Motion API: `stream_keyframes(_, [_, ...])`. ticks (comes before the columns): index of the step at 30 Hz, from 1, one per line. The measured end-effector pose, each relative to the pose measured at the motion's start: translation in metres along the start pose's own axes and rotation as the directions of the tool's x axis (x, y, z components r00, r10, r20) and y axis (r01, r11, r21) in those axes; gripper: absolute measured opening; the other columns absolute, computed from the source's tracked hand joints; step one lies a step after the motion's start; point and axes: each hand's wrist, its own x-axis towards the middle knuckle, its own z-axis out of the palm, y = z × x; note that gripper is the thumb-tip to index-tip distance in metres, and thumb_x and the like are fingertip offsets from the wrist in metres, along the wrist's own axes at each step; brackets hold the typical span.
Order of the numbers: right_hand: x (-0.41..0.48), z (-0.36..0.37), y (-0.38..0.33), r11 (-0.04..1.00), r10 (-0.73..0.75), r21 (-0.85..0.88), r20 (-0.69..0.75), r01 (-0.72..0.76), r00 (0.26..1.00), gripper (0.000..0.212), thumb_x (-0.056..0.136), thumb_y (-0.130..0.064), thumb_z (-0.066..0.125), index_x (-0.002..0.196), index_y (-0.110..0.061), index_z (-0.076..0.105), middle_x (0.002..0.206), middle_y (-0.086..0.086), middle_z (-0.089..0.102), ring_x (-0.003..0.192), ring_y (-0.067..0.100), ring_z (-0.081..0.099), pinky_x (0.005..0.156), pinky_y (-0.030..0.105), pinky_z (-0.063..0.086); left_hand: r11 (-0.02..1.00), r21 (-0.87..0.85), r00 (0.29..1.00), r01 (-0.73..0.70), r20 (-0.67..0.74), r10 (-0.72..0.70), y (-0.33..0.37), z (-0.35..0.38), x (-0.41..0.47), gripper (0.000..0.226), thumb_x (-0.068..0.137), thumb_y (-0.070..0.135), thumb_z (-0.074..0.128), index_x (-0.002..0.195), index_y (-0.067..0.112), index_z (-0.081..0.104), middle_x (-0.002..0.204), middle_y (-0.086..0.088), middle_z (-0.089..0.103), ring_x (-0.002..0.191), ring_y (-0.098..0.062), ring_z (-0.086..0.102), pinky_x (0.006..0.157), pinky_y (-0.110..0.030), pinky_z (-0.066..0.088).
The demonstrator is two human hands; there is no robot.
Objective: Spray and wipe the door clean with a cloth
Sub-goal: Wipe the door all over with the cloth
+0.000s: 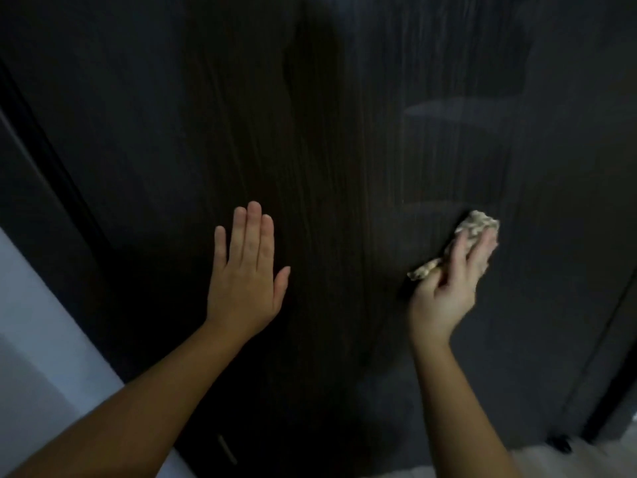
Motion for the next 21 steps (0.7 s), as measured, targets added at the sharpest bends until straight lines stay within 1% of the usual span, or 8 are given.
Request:
stream_keyframes(3, [-0.039, 0.020, -0.032, 0.991, 0.110, 0.084, -0.025, -0.107, 0.994, 0.060, 0.082, 0.010, 0.038, 0.141, -0.003, 0.043, 0.155, 0.020, 0.022, 0.145, 0.034, 0.015, 0.121, 0.036, 0.009, 0.999, -0.036, 1.000, 0.021, 0.024, -0.020, 0.011, 0.005, -0.011, 0.094, 0.089, 0.040, 0.045, 0.146, 0.004, -0.020, 0.154, -0.014, -0.029, 0.144, -0.028, -0.021, 0.116, -0.041, -0.016])
stream_keyframes(5, [-0.081, 0.024, -0.040, 0.982, -0.188, 0.062, 0.248, 0.178, 0.950, 0.062, 0.083, 0.002, 0.038, 0.144, -0.007, 0.035, 0.158, 0.007, 0.014, 0.147, 0.030, 0.009, 0.121, 0.040, 0.003, 0.999, -0.033, 0.999, 0.029, 0.047, -0.027, 0.016, 0.008, -0.018, 0.094, 0.089, 0.041, 0.044, 0.146, 0.003, -0.021, 0.153, -0.015, -0.030, 0.144, -0.029, -0.022, 0.116, -0.041, -0.017])
stream_keyframes(7, [-0.103, 0.017, -0.022, 0.891, -0.437, 0.093, 0.436, 0.443, 0.787, 0.062, 0.084, -0.001, 0.041, 0.145, -0.012, 0.032, 0.159, -0.002, 0.013, 0.148, 0.024, 0.007, 0.121, 0.044, 0.003, 0.999, -0.028, 0.998, 0.015, 0.065, -0.013, 0.017, 0.011, -0.026, 0.095, 0.089, 0.040, 0.045, 0.145, 0.002, -0.021, 0.152, -0.016, -0.029, 0.143, -0.030, -0.022, 0.116, -0.042, -0.017])
stream_keyframes(9, [-0.095, 0.008, 0.007, 0.882, -0.443, 0.054, 0.435, 0.469, 0.784, 0.063, 0.082, 0.001, 0.043, 0.142, -0.016, 0.036, 0.156, 0.002, 0.023, 0.147, 0.021, 0.010, 0.121, 0.043, 0.002, 1.000, -0.016, 0.996, -0.012, 0.084, 0.013, 0.015, 0.013, -0.031, 0.095, 0.089, 0.040, 0.045, 0.146, 0.003, -0.021, 0.152, -0.015, -0.030, 0.143, -0.029, -0.024, 0.116, -0.041, -0.017])
stream_keyframes(12, [-0.086, -0.004, 0.035, 0.998, 0.019, -0.059, 0.173, -0.009, 0.985, 0.069, 0.080, 0.008, 0.042, 0.144, -0.016, 0.036, 0.157, 0.011, 0.019, 0.146, 0.026, 0.011, 0.119, 0.046, 0.016, 0.998, -0.025, 0.994, -0.049, 0.101, 0.051, 0.014, 0.016, -0.040, 0.087, 0.092, 0.040, 0.039, 0.147, 0.002, -0.016, 0.153, -0.014, -0.029, 0.143, -0.028, -0.023, 0.116, -0.041, -0.016])
stream_keyframes(14, [-0.088, -0.006, 0.034, 0.937, 0.349, 0.020, -0.019, -0.348, 0.937, 0.066, 0.085, 0.010, 0.041, 0.146, -0.013, 0.037, 0.159, 0.016, 0.015, 0.147, 0.028, 0.013, 0.114, 0.050, 0.028, 0.998, -0.026, 0.990, -0.050, 0.129, 0.053, 0.016, 0.018, -0.047, 0.086, 0.092, 0.040, 0.041, 0.148, 0.003, -0.012, 0.154, -0.015, -0.025, 0.143, -0.027, -0.023, 0.118, -0.043, -0.011])
stream_keyframes(16, [-0.092, 0.001, 0.016, 0.890, 0.448, 0.100, -0.026, -0.444, 0.893, 0.063, 0.088, 0.008, 0.039, 0.148, -0.009, 0.032, 0.159, 0.018, 0.010, 0.147, 0.032, 0.011, 0.116, 0.050, 0.024, 0.997, -0.044, 0.986, -0.060, 0.154, 0.066, 0.016, 0.020, -0.055, 0.087, 0.090, 0.038, 0.045, 0.148, 0.004, -0.009, 0.155, -0.015, -0.020, 0.144, -0.026, -0.021, 0.118, -0.045, -0.002])
stream_keyframes(21, [-0.095, 0.032, -0.064, 0.985, -0.175, 0.045, 0.325, 0.169, 0.929, 0.059, 0.089, -0.006, 0.035, 0.147, -0.003, 0.028, 0.157, 0.015, 0.007, 0.146, 0.030, -0.004, 0.120, 0.042, -0.004, 0.982, -0.087, 0.975, -0.168, 0.133, 0.179, -0.018, 0.008, -0.056, 0.078, 0.092, 0.033, 0.034, 0.149, 0.008, -0.014, 0.158, -0.014, -0.011, 0.147, -0.023, -0.012, 0.119, -0.041, -0.002])
